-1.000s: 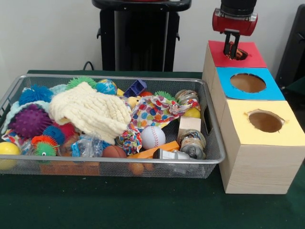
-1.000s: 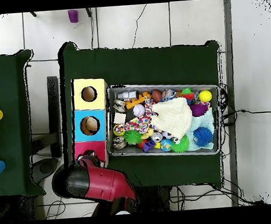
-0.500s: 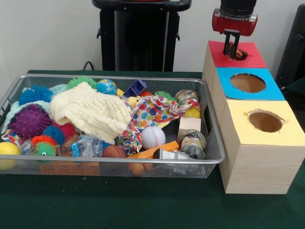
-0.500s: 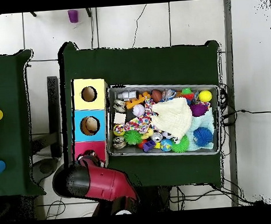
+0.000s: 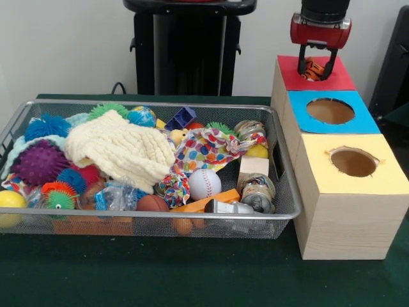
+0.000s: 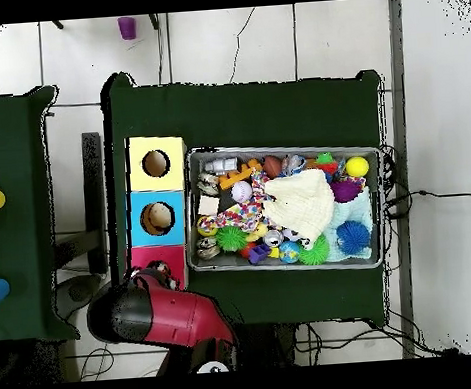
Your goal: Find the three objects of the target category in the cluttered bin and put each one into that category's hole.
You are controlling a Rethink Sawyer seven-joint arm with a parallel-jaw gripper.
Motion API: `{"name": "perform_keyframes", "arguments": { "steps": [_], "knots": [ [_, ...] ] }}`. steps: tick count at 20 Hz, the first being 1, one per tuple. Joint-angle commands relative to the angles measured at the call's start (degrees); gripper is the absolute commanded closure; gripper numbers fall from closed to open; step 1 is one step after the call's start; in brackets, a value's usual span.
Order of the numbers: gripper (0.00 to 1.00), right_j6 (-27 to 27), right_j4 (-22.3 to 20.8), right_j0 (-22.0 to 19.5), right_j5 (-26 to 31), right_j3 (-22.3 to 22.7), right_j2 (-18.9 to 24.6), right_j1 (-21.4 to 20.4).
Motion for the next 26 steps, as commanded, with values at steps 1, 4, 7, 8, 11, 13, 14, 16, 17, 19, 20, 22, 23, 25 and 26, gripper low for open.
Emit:
{"name": "perform_keyframes", "arguments": {
  "steps": [1,4,7,8,11,13,14,16,17,19,20,22,23,25,26],
  "knots": [
    [0.00,9.98,-1.06,-3.79,-3.00,2.78,0.37,-1.27],
    [0.00,10.48,0.15,-6.06,-4.49,4.17,3.31,-1.36],
    [0.00,10.90,-0.06,-6.67,-5.77,5.15,4.40,-1.78],
    [0.00,11.00,-0.17,-6.44,-5.59,5.04,4.11,-1.91],
    [0.00,11.29,-0.28,-6.70,-6.19,5.20,4.52,-2.01],
    [0.00,11.58,0.46,-6.05,-3.19,5.40,3.64,-4.34],
    [0.00,12.30,-0.75,-1.97,4.03,2.35,-1.89,-6.79],
    [0.00,14.86,-2.13,1.63,10.55,1.02,-6.40,-11.43],
    [0.00,16.09,-4.14,4.10,16.34,-2.18,-9.73,-12.52],
    [0.00,17.16,-7.82,11.94,22.77,-9.87,-19.46,-9.88],
    [0.00,17.25,-7.50,12.08,22.09,-9.55,-19.45,-9.90],
    [0.00,17.44,-6.86,12.36,20.72,-8.90,-19.44,-9.93],
    [0.00,17.33,-7.28,12.05,22.86,-9.81,-19.66,-10.14],
    [0.00,15.48,-3.54,6.75,16.41,-3.92,-12.69,-11.75],
    [0.00,15.96,-4.21,7.78,16.58,-4.84,-13.82,-11.23]
  ]
}}
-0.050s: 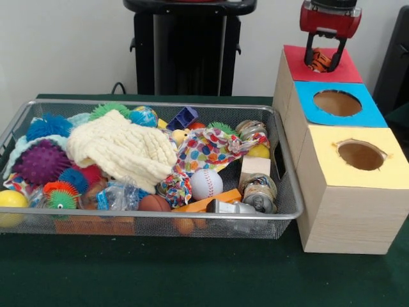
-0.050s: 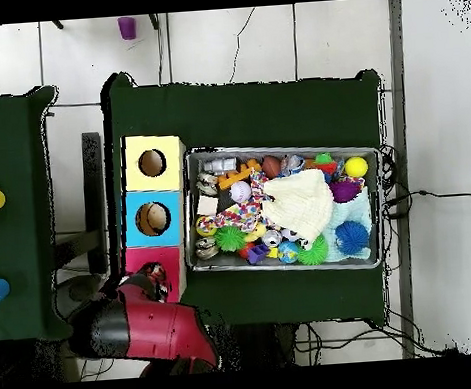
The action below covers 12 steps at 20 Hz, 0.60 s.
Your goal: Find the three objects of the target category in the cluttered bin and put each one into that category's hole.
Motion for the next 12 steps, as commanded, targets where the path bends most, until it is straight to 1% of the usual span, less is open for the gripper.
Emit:
{"name": "perform_keyframes", "arguments": {
  "steps": [1,2,4,5,9,12],
  "knots": [
    [0.00,11.23,-2.96,0.02,15.60,-2.87,-7.77,-9.97],
    [0.00,10.02,-2.12,-2.07,13.80,-1.26,-5.27,-10.54],
    [0.00,9.50,-1.93,-3.04,12.45,-0.55,-4.28,-10.25],
    [0.00,9.64,-2.12,-2.69,11.66,-0.49,-4.73,-9.86],
    [0.00,7.69,-1.48,-5.76,7.25,1.81,-1.63,-9.08],
    [0.00,5.25,-1.08,-10.99,1.06,5.02,3.82,-8.02]
  ]
}}
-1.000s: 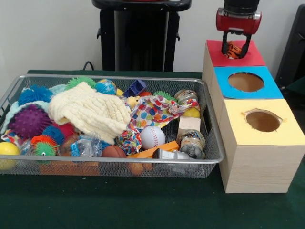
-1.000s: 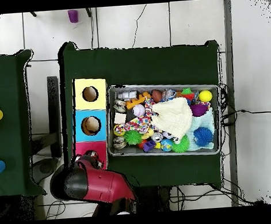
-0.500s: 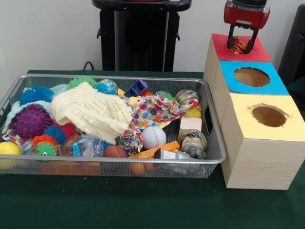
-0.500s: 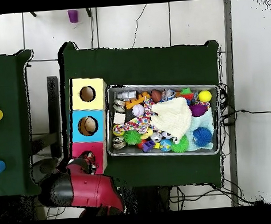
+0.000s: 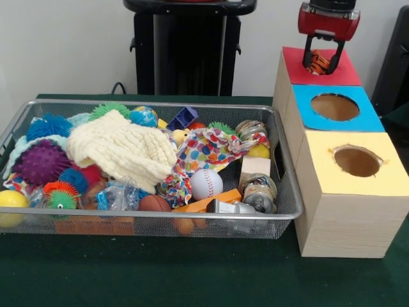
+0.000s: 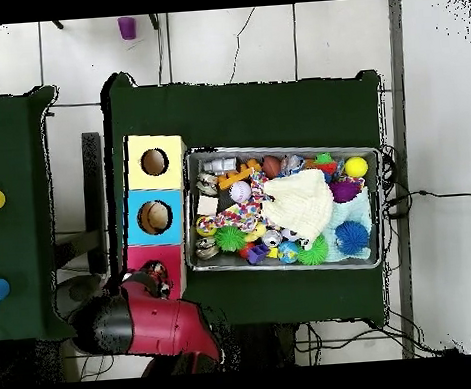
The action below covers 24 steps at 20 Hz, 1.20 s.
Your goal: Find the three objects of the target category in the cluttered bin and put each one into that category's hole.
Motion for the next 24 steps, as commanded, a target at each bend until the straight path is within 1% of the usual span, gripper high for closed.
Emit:
{"name": "perform_keyframes", "arguments": {
  "steps": [1,3,6,8,10,13,16,17,24],
  "knots": [
    [0.00,4.25,-1.26,-10.03,-0.82,5.44,3.64,-7.31],
    [0.00,4.38,-2.84,-11.48,-3.83,5.57,4.83,-5.45],
    [0.00,5.45,-5.31,-14.88,-10.33,6.59,8.48,-1.98],
    [0.00,6.63,-7.04,-15.81,-12.95,6.62,9.30,-0.49],
    [0.00,7.27,-8.31,-16.64,-14.24,6.25,9.85,0.74],
    [0.00,7.73,-9.56,-17.94,-14.95,5.98,10.85,1.48],
    [0.00,7.62,-10.52,-17.99,-14.80,5.52,10.67,1.72],
    [1.00,7.82,-11.08,-17.95,-15.37,5.50,10.62,1.73],
    [1.00,8.68,-11.16,-17.79,-15.85,5.28,10.50,1.89]
  ]
}}
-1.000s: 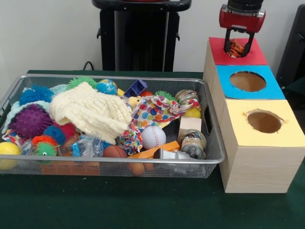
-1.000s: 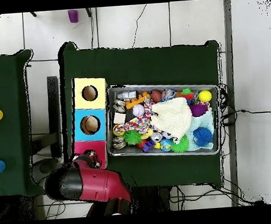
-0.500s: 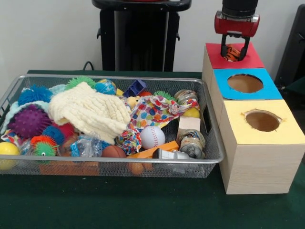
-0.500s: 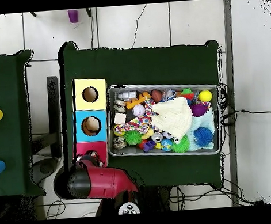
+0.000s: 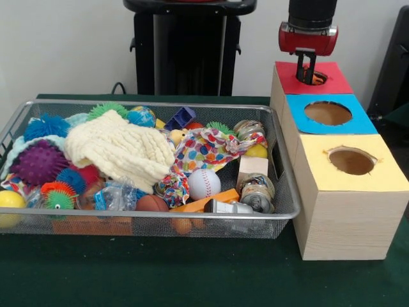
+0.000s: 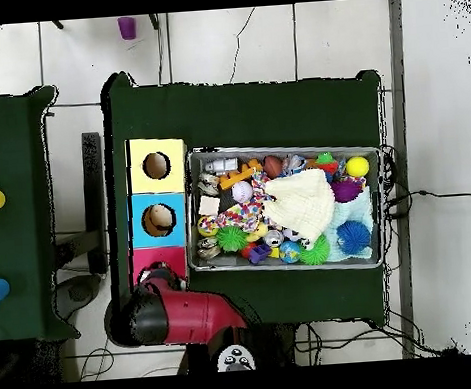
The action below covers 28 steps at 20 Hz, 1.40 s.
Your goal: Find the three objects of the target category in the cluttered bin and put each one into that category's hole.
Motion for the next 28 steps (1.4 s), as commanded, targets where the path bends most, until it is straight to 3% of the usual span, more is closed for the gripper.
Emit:
{"name": "perform_keyframes", "arguments": {
  "steps": [1,8,16,22,26,28],
  "knots": [
    [1.00,8.46,-2.84,-3.88,-6.43,-0.53,-1.12,1.06],
    [1.00,9.32,-2.50,-4.23,-6.06,-0.12,0.14,0.46],
    [1.00,9.37,-0.25,-6.64,0.69,3.07,3.88,-8.43],
    [1.00,9.66,0.42,-12.88,-0.63,5.85,10.98,-10.54],
    [1.00,10.04,0.32,-12.99,-0.97,5.72,11.50,-10.45],
    [1.00,10.53,-0.49,-14.21,-3.73,6.21,13.02,-8.55]
  ]
}}
